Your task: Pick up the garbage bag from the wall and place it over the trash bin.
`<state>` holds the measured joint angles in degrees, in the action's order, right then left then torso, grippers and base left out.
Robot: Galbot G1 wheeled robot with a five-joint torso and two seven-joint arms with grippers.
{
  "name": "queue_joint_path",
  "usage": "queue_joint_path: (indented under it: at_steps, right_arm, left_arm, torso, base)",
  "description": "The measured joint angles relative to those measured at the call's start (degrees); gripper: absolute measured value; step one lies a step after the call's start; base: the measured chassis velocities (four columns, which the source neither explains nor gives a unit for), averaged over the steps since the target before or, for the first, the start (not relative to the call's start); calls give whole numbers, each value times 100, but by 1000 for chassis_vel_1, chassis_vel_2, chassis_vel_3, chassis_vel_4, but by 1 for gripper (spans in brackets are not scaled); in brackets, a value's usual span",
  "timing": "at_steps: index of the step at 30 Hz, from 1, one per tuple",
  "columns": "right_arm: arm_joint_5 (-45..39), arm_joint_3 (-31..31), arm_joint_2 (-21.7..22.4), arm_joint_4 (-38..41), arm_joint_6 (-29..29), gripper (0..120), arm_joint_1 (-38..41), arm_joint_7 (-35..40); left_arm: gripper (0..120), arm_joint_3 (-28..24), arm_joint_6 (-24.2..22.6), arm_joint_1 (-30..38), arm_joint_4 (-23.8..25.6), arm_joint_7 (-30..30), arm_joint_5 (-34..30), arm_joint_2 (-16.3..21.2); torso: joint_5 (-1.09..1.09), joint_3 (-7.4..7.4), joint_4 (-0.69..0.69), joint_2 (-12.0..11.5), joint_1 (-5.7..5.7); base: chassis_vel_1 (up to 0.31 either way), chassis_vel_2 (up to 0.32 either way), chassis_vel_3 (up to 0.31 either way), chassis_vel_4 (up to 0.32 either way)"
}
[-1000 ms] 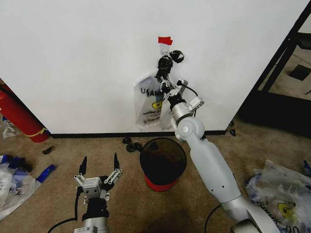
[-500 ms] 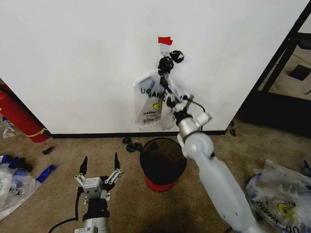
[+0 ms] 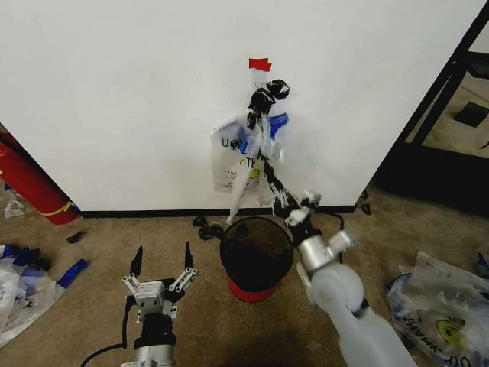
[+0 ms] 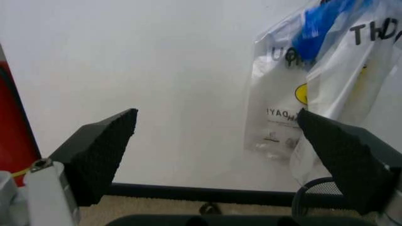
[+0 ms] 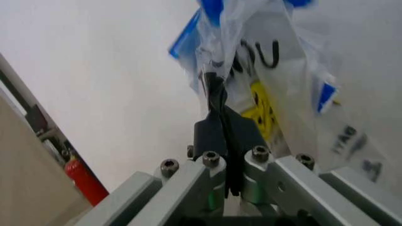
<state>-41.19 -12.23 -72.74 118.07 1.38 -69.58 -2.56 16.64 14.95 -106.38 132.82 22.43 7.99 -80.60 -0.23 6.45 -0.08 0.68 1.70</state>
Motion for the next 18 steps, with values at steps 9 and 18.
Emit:
queue_joint_path:
  at_steps: [9, 18]
  right_arm:
    - [225, -115, 136, 281, 59, 0, -536, -55]
    - [640, -414, 180, 643, 328, 0, -1326, -139]
  left_arm:
    - [100, 1, -8, 79, -25, 0, -132, 91]
    - [100, -16, -16, 100, -30, -1, -165, 111]
  torso:
    - [0, 0, 1, 0, 0]
    - [0, 1, 2, 0, 0]
  base:
    - [0, 0, 0, 0]
    - [0, 0, 0, 0]
